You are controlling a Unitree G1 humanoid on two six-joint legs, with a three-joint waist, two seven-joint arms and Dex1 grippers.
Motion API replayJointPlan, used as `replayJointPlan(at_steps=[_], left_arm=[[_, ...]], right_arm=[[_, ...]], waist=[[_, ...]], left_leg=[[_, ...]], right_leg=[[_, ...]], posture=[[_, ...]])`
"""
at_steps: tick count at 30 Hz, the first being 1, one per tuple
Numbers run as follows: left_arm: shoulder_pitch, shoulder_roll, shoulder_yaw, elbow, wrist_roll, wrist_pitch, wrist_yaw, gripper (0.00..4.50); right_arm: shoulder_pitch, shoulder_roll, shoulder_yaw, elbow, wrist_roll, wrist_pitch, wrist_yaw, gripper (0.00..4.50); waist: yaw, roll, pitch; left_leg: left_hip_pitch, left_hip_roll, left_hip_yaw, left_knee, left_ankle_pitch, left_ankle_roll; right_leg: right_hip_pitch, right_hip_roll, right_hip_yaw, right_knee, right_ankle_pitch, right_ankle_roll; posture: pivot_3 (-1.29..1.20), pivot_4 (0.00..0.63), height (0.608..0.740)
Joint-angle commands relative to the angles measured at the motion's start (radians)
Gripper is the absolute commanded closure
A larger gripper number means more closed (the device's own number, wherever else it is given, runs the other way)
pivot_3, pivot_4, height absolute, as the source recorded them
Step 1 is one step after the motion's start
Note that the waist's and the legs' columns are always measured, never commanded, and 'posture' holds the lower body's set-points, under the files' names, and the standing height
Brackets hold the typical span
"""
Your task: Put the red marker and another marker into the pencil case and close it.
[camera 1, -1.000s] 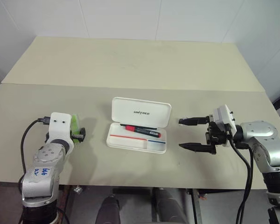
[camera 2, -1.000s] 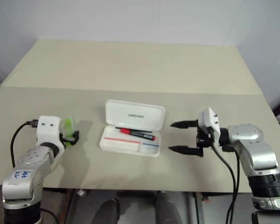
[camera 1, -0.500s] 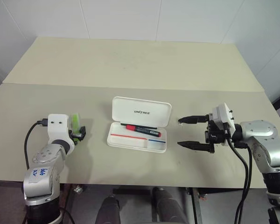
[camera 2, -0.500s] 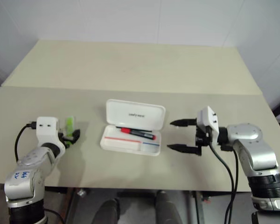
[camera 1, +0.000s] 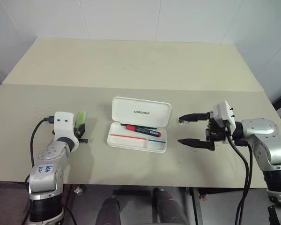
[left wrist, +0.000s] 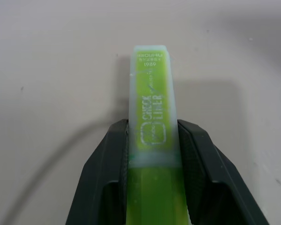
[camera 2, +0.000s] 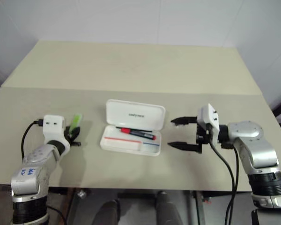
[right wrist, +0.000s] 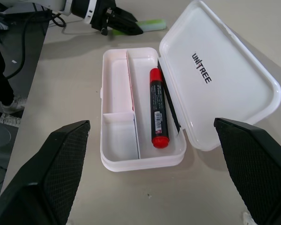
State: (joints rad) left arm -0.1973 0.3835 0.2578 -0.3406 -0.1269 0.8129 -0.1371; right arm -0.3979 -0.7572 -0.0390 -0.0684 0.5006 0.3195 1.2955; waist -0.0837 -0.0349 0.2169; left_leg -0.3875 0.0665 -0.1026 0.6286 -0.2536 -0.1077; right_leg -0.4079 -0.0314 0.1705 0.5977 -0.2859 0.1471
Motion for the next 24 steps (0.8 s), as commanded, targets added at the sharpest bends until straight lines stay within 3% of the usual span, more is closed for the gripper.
replayJointPlan(at_steps=[1, 6, 9, 14, 20, 24], left_arm=[[-0.074, 0.135, -0.052, -0.009, 0.007, -0.137, -0.145, 3.38], [-0.175, 0.251, -0.077, 0.026, -0.069, -0.303, -0.363, 3.38], [-0.211, 0.272, -0.079, 0.013, -0.145, -0.315, -0.471, 3.38], [-0.313, 0.31, -0.129, -0.028, -0.318, -0.247, -0.682, 3.38], [-0.355, 0.369, -0.249, -0.008, -0.351, -0.254, -0.87, 3.38], [-0.403, 0.394, -0.341, 0.07, -0.283, -0.292, -0.936, 3.38]], right_arm=[[-0.016, -0.009, -0.021, 0.0, -0.002, -0.02, -0.006, 0.0], [-0.001, -0.007, -0.033, -0.007, -0.005, -0.03, -0.024, 0.0], [0.019, -0.008, -0.041, -0.026, 0.0, -0.029, -0.039, 0.0], [0.077, -0.017, -0.074, -0.075, 0.011, -0.024, -0.073, 0.0], [0.135, -0.021, -0.11, -0.123, 0.017, -0.018, -0.109, 0.0], [0.169, -0.019, -0.125, -0.155, 0.021, -0.01, -0.135, 0.0]], waist=[[0.0, -0.001, 0.001], [0.005, 0.0, 0.001], [0.009, 0.0, 0.001], [0.025, 0.001, 0.002], [0.026, 0.001, 0.002], [0.027, 0.001, 0.002]], left_leg=[[-0.001, 0.0, 0.0, -0.001, 0.0, 0.0], [-0.002, 0.0, 0.0, -0.009, 0.0, -0.001], [-0.001, 0.0, 0.0, -0.014, -0.001, -0.001], [-0.002, 0.0, 0.0, -0.016, -0.002, 0.001], [0.0, 0.0, 0.001, -0.015, -0.002, 0.001], [0.0, 0.0, 0.001, -0.013, -0.002, 0.001]], right_leg=[[-0.001, 0.0, 0.0, 0.0, 0.0, 0.0], [-0.004, 0.0, 0.0, -0.001, -0.001, 0.002], [-0.005, 0.0, 0.0, 0.001, 0.003, 0.016], [-0.009, 0.0, -0.001, 0.007, -0.002, 0.016], [-0.007, 0.0, -0.001, 0.007, -0.002, 0.015], [-0.007, 0.0, -0.001, 0.007, -0.004, 0.012]], posture=[[0.0, 0.15, 0.74], [0.0, 0.15, 0.74], [0.0, 0.15, 0.74], [0.0, 0.15, 0.74], [0.0, 0.15, 0.74], [0.0, 0.15, 0.74]])
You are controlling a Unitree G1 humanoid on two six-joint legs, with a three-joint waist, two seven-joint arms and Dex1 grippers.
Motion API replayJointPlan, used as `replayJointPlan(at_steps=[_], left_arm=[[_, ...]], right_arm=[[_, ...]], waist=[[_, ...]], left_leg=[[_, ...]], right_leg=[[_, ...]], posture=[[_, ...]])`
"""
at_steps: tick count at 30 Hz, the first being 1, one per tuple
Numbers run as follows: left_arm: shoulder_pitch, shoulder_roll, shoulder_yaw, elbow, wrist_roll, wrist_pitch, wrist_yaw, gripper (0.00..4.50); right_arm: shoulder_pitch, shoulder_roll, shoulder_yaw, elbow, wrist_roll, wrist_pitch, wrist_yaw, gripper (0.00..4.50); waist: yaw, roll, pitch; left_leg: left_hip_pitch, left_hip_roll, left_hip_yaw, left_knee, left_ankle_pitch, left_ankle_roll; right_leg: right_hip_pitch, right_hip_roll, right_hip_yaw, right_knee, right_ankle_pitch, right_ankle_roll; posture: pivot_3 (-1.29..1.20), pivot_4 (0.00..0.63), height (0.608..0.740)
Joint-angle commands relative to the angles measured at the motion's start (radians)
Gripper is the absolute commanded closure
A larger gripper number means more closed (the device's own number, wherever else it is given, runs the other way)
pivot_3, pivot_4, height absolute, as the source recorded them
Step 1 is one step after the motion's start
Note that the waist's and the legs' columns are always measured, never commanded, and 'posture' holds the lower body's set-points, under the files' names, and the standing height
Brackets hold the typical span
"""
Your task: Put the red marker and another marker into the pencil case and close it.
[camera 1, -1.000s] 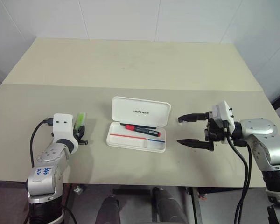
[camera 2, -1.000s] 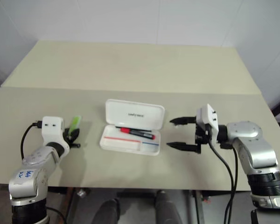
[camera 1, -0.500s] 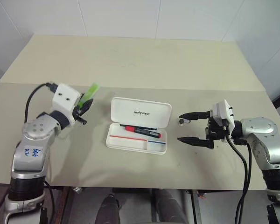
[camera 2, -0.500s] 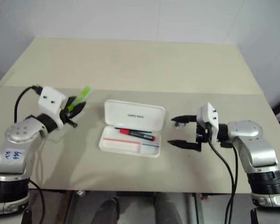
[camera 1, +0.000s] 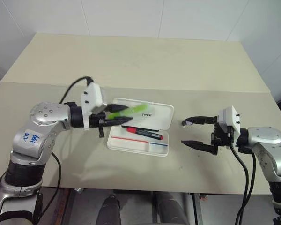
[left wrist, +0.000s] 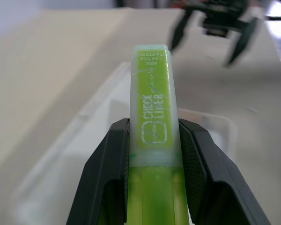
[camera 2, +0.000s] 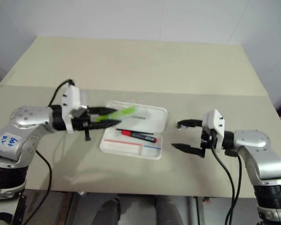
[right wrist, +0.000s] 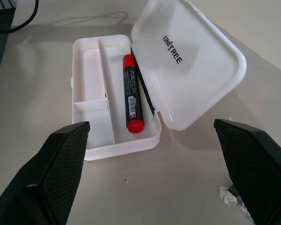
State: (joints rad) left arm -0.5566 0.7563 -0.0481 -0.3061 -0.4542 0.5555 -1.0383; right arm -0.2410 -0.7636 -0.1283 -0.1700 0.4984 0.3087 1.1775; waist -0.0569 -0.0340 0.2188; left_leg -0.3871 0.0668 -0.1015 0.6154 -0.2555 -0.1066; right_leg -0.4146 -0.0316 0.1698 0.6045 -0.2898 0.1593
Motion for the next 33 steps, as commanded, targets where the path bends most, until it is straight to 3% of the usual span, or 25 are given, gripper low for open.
replayJointPlan(at_steps=[1, 8, 19, 33], left_arm=[[-0.054, 0.032, -0.057, 0.051, 0.058, -0.033, -0.055, 3.38], [-0.118, 0.044, -0.184, 0.131, 0.114, -0.081, -0.213, 3.38], [-0.106, 0.047, -0.228, 0.153, 0.198, -0.114, -0.24, 3.38], [-0.061, 0.025, -0.235, 0.136, 0.249, -0.104, -0.177, 3.38]], right_arm=[[0.018, -0.011, -0.038, -0.06, 0.024, 0.002, -0.023, 0.0], [0.068, -0.011, -0.055, -0.104, 0.034, 0.01, -0.068, 0.0], [0.14, -0.007, -0.073, -0.167, 0.049, 0.026, -0.119, 0.0], [0.128, -0.01, -0.058, -0.162, 0.051, 0.028, -0.126, 0.0]], waist=[[0.0, 0.0, 0.0], [0.001, 0.0, 0.0], [0.001, 0.0, 0.0], [0.002, 0.0, 0.0]], left_leg=[[0.0, 0.0, 0.0, 0.001, 0.0, 0.0], [0.0, 0.0, 0.0, 0.001, 0.0, 0.0], [0.001, 0.0, 0.0, 0.002, 0.0, 0.0], [0.001, 0.0, 0.0, 0.007, 0.0, 0.0]], right_leg=[[0.0, 0.0, 0.0, 0.0, -0.002, -0.004], [0.001, 0.0, 0.0, 0.001, -0.003, -0.005], [0.001, 0.0, 0.0, 0.003, -0.002, -0.004], [0.001, 0.0, 0.0, 0.005, -0.003, -0.006]], posture=[[0.0, 0.15, 0.74], [0.0, 0.15, 0.74], [0.0, 0.15, 0.74], [0.0, 0.15, 0.74]])
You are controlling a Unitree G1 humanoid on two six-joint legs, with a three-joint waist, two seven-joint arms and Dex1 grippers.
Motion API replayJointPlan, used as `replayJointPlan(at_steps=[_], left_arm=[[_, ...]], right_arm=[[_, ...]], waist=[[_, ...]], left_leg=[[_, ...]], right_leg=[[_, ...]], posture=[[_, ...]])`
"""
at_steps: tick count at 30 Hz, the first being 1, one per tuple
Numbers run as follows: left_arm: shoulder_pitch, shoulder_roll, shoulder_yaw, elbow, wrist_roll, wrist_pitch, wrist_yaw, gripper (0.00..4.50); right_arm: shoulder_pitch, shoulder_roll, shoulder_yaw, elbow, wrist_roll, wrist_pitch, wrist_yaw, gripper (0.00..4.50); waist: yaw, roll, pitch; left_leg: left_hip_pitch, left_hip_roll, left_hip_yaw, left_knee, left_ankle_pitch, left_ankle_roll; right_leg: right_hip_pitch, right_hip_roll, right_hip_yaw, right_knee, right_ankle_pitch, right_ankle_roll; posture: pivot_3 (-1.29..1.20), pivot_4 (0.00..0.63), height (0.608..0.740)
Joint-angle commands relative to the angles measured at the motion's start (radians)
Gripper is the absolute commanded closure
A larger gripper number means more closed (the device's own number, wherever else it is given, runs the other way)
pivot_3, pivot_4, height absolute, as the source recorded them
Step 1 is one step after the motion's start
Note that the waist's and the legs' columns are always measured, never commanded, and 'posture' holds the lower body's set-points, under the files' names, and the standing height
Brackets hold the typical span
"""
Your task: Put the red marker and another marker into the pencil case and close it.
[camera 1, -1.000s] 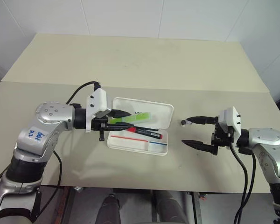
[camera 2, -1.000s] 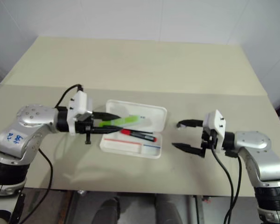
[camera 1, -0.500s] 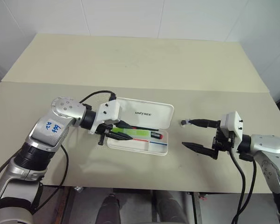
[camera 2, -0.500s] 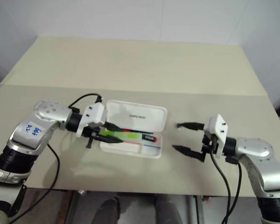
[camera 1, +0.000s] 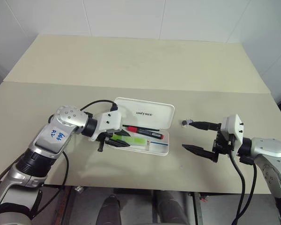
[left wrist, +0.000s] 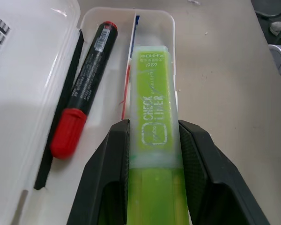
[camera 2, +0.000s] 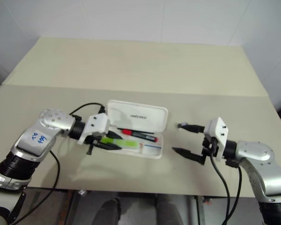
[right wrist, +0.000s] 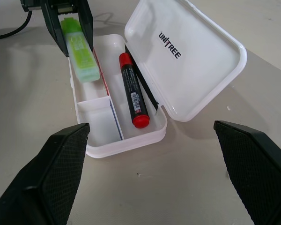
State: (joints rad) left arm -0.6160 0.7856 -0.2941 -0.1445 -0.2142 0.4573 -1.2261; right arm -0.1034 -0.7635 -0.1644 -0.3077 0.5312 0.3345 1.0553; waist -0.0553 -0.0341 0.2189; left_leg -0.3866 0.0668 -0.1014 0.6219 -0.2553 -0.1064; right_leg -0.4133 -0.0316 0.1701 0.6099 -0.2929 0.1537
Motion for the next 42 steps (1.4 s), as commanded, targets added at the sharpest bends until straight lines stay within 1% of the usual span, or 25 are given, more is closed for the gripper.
replayJointPlan(at_steps=[1, 2, 4, 10, 14, 17, 21, 23, 26, 29, 32, 34, 37, 42], left_arm=[[-0.001, -0.005, 0.01, -0.027, 0.008, -0.001, 0.011, 3.03], [-0.001, -0.005, 0.01, -0.029, 0.007, 0.003, 0.012, 2.62], [0.003, -0.007, 0.01, -0.037, 0.001, 0.011, 0.012, 2.08], [0.006, -0.017, 0.018, -0.046, -0.007, 0.025, 0.026, 0.09], [0.004, -0.032, 0.033, -0.035, -0.003, 0.004, 0.045, 0.04], [0.002, -0.065, 0.067, -0.013, -0.032, -0.052, 0.048, 0.04], [0.019, -0.047, 0.094, -0.011, -0.065, -0.05, 0.006, 0.04], [0.029, -0.048, 0.111, -0.01, -0.083, -0.045, 0.002, 0.04], [0.052, -0.054, 0.144, -0.007, -0.114, -0.081, -0.021, 0.04], [0.095, -0.072, 0.212, -0.016, -0.207, -0.08, -0.051, 0.04], [0.153, -0.056, 0.264, -0.034, -0.256, -0.101, -0.079, 0.04], [0.178, -0.053, 0.293, -0.046, -0.279, -0.099, -0.075, 0.04], [0.214, -0.056, 0.342, -0.068, -0.318, -0.117, -0.075, 0.04], [0.254, -0.04, 0.371, -0.115, -0.323, -0.105, -0.041, 0.04]], right_arm=[[-0.01, -0.011, -0.022, -0.023, 0.018, 0.003, -0.003, 0.0], [-0.011, -0.011, -0.022, -0.023, 0.018, 0.003, -0.003, 0.0], [-0.012, -0.012, -0.022, -0.021, 0.016, 0.003, -0.002, 0.0], [-0.012, -0.018, -0.023, -0.013, 0.009, 0.008, -0.003, 0.0], [-0.035, -0.021, -0.017, 0.032, -0.024, 0.005, -0.016, 0.0], [-0.075, -0.029, 0.004, 0.121, -0.088, -0.033, -0.019, 0.0], [-0.168, -0.057, 0.043, 0.265, -0.134, -0.072, 0.06, 0.0], [-0.245, -0.058, 0.077, 0.365, -0.157, -0.109, 0.113, 0.0], [-0.397, -0.038, 0.137, 0.579, -0.201, -0.175, 0.207, 0.0], [-0.521, -0.018, 0.185, 0.78, -0.249, -0.256, 0.285, 0.0], [-0.63, 0.013, 0.214, 0.964, -0.281, -0.315, 0.355, 0.0], [-0.686, 0.033, 0.224, 1.07, -0.3, -0.346, 0.393, 0.0], [-0.745, 0.061, 0.239, 1.196, -0.335, -0.402, 0.435, 0.0], [-0.817, 0.113, 0.238, 1.351, -0.385, -0.47, 0.437, 0.0]], waist=[[0.0, 0.0, 0.0], [0.0, 0.0, 0.0], [0.0, 0.0, 0.0], [0.0, 0.0, 0.0], [0.0, 0.0, 0.0], [0.0, 0.0, 0.0], [-0.005, 0.0, 0.0], [-0.009, 0.0, 0.0], [-0.014, 0.001, 0.0], [-0.022, 0.001, 0.0], [-0.027, 0.001, 0.001], [-0.031, 0.001, 0.001], [-0.031, 0.002, 0.001], [-0.032, 0.002, 0.001]], left_leg=[[0.0, 0.0, 0.0, 0.0, 0.0, 0.0], [0.0, 0.0, 0.0, 0.0, 0.0, 0.0], [0.0, 0.0, 0.0, 0.0, 0.0, 0.0], [0.0, 0.0, 0.0, 0.0, 0.0, 0.0], [0.0, 0.0, 0.0, 0.001, 0.0, 0.0], [0.0, 0.0, 0.0, 0.003, 0.0, 0.0], [0.0, 0.0, 0.0, 0.005, 0.0, 0.0], [0.001, 0.0, 0.001, 0.005, 0.0, 0.0], [0.001, 0.0, 0.001, 0.006, 0.0, 0.0], [0.001, 0.0, 0.001, 0.006, 0.0, 0.0], [0.001, 0.0, 0.001, 0.005, 0.0, 0.001], [0.001, 0.0, 0.001, 0.005, 0.0, 0.001], [0.001, 0.0, 0.001, 0.003, 0.0, 0.001], [0.001, 0.0, 0.001, 0.003, 0.0, 0.001]], right_leg=[[0.0, 0.0, 0.0, 0.0, 0.0, 0.0], [0.0, 0.0, 0.0, 0.0, 0.0, 0.0], [0.0, 0.0, 0.0, 0.0, 0.0, 0.0], [0.0, 0.0, 0.0, 0.0, 0.0, 0.001], [0.0, 0.0, 0.0, 0.001, 0.0, 0.001], [0.001, 0.0, 0.0, 0.0, 0.0, 0.0], [0.001, 0.0, 0.0, 0.001, 0.0, 0.0], [0.002, 0.0, 0.0, 0.001, 0.0, -0.001], [0.003, 0.0, 0.001, 0.001, 0.001, 0.0], [0.003, 0.0, 0.001, 0.001, 0.001, 0.0], [0.003, 0.0, 0.001, 0.002, 0.004, 0.005], [0.002, 0.0, 0.001, 0.003, 0.007, 0.01], [0.002, 0.0, 0.001, 0.003, 0.006, 0.01], [0.002, 0.0, 0.0, 0.003, 0.006, 0.01]], posture=[[0.0, 0.15, 0.74], [0.0, 0.15, 0.74], [0.0, 0.15, 0.74], [0.0, 0.15, 0.74], [0.0, 0.15, 0.74], [0.0, 0.15, 0.74], [0.0, 0.15, 0.74], [0.0, 0.15, 0.74], [0.0, 0.15, 0.74], [0.0, 0.15, 0.74], [0.0, 0.15, 0.74], [0.0, 0.15, 0.74], [0.0, 0.15, 0.74], [0.0, 0.15, 0.74]])
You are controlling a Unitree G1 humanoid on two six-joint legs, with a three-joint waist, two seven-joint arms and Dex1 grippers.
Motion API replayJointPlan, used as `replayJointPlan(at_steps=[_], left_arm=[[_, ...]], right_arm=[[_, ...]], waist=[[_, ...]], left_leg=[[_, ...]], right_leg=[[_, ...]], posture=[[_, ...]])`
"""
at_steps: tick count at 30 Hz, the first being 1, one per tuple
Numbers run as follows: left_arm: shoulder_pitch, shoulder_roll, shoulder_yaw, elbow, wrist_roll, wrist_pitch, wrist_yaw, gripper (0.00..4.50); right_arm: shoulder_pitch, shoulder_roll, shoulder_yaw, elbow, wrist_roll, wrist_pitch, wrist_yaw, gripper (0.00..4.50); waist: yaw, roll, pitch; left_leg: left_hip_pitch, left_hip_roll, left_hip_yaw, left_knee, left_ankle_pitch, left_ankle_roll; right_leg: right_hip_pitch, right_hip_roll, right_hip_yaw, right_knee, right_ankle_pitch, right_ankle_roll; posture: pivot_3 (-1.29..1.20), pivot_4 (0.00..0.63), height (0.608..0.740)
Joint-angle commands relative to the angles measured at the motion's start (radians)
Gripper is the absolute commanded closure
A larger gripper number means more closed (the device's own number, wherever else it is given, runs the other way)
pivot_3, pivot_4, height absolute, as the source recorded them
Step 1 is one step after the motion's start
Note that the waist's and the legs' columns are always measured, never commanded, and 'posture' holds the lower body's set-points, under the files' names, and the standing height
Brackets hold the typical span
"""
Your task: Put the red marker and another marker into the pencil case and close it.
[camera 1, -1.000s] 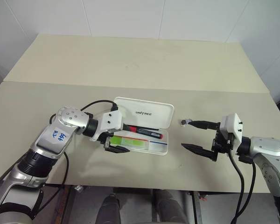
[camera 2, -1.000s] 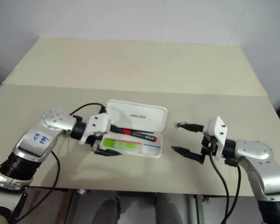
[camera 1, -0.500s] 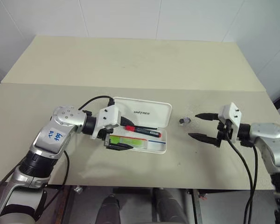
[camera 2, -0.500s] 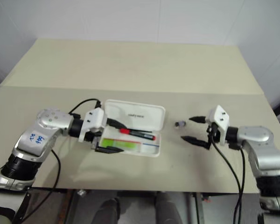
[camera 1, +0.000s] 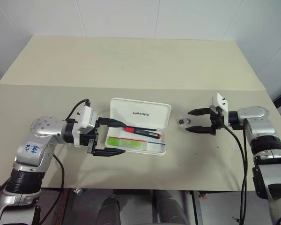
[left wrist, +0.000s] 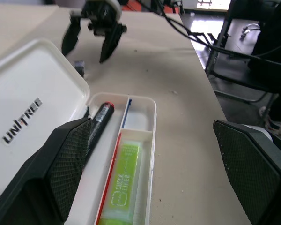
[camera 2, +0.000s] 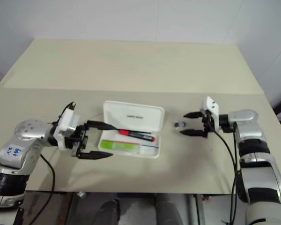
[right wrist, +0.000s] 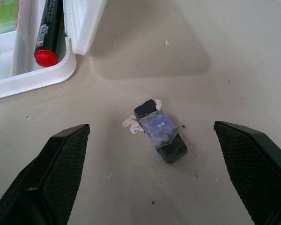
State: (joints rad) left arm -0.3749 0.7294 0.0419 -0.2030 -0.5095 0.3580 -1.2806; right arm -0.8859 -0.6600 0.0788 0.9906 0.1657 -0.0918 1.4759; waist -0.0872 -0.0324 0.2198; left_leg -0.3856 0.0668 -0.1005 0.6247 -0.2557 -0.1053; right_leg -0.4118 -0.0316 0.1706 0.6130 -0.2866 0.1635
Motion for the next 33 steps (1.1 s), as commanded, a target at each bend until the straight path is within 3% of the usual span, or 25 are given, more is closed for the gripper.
replayJointPlan(at_steps=[1, 6, 8, 19, 25, 33], left_arm=[[0.018, 0.018, 0.039, -0.063, -0.03, -0.005, 0.017, 0.04], [0.029, 0.021, 0.049, -0.083, -0.035, -0.002, 0.036, 0.04], [0.03, 0.022, 0.05, -0.086, -0.036, -0.002, 0.042, 0.0], [-0.002, 0.017, 0.037, -0.062, -0.041, -0.016, 0.035, 0.0], [-0.034, -0.021, 0.09, 0.036, -0.107, -0.072, -0.028, 0.0], [-0.05, -0.039, 0.144, 0.128, -0.187, -0.09, -0.106, 0.0]], right_arm=[[-0.041, 0.017, -0.002, 0.074, -0.034, -0.057, 0.014, 0.0], [-0.057, 0.039, 0.011, 0.145, -0.105, -0.117, -0.048, 0.0], [-0.058, 0.044, 0.007, 0.161, -0.122, -0.144, -0.076, 0.41], [-0.043, 0.026, -0.03, 0.147, -0.113, -0.183, -0.091, 4.13], [0.012, -0.002, -0.087, -0.067, -0.043, -0.138, -0.103, 4.16], [0.285, -0.087, -0.18, -0.74, 0.102, 0.166, -0.199, 4.16]], waist=[[0.0, 0.0, 0.0], [-0.002, 0.0, 0.0], [-0.003, 0.0, 0.0], [-0.005, 0.0, 0.0], [-0.004, 0.001, 0.0], [0.003, 0.002, 0.001]], left_leg=[[0.0, 0.0, 0.0, 0.0, 0.0, 0.0], [0.001, 0.0, 0.0, 0.002, 0.0, 0.0], [0.001, 0.0, 0.0, 0.003, 0.0, 0.0], [0.001, 0.0, 0.0, 0.003, 0.0, 0.0], [0.001, 0.0, 0.0, 0.003, 0.0, 0.0], [0.001, 0.0, 0.0, 0.001, 0.0, 0.0]], right_leg=[[0.0, 0.0, 0.0, 0.0, 0.0, 0.0], [0.001, 0.0, 0.0, 0.001, 0.0, 0.0], [0.001, 0.0, 0.0, 0.001, 0.0, 0.0], [0.002, 0.0, 0.0, 0.002, 0.0, 0.0], [0.002, 0.0, 0.0, 0.003, 0.001, 0.001], [0.0, 0.0, 0.0, 0.005, -0.002, 0.0]], posture=[[0.0, 0.15, 0.74], [0.0, 0.15, 0.74], [0.0, 0.15, 0.74], [0.0, 0.15, 0.74], [0.0, 0.15, 0.74], [0.0, 0.15, 0.74]])
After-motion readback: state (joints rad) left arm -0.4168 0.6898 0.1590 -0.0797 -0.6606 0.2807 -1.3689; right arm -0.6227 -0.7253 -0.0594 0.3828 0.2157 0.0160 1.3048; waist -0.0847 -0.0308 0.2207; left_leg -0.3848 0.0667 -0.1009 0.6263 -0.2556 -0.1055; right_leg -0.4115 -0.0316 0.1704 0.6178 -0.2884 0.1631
